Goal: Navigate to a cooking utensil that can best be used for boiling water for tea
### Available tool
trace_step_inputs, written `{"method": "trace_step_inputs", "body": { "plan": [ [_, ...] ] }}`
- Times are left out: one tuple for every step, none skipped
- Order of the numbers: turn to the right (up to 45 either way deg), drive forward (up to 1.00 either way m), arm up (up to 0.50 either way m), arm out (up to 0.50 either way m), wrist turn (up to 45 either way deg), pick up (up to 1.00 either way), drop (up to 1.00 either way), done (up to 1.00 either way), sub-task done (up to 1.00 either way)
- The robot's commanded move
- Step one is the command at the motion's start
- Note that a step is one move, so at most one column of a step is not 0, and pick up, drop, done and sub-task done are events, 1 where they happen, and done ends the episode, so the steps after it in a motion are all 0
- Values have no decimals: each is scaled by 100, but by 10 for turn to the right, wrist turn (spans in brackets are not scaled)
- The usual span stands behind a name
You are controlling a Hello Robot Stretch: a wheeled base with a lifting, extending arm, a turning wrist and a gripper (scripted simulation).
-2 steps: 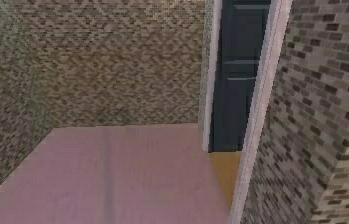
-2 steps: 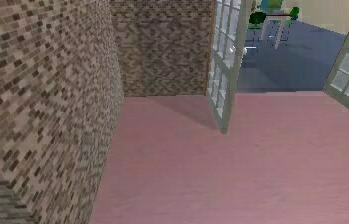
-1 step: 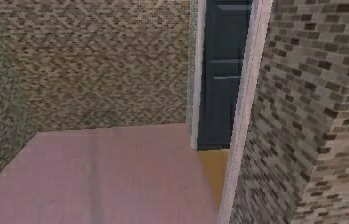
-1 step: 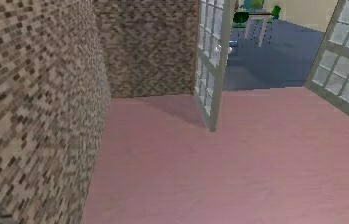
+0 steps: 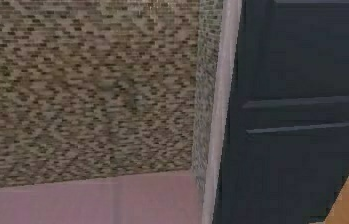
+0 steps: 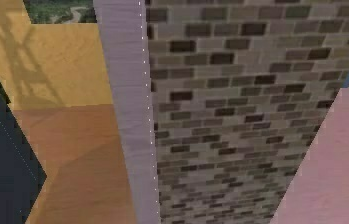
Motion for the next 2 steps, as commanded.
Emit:
{"method": "trace_step_inputs", "body": {
  "plan": [
    [0,15,0,0,0,0,0,0,0],
    [450,0,0,0,0,0,0,0,0]
  ]
}}
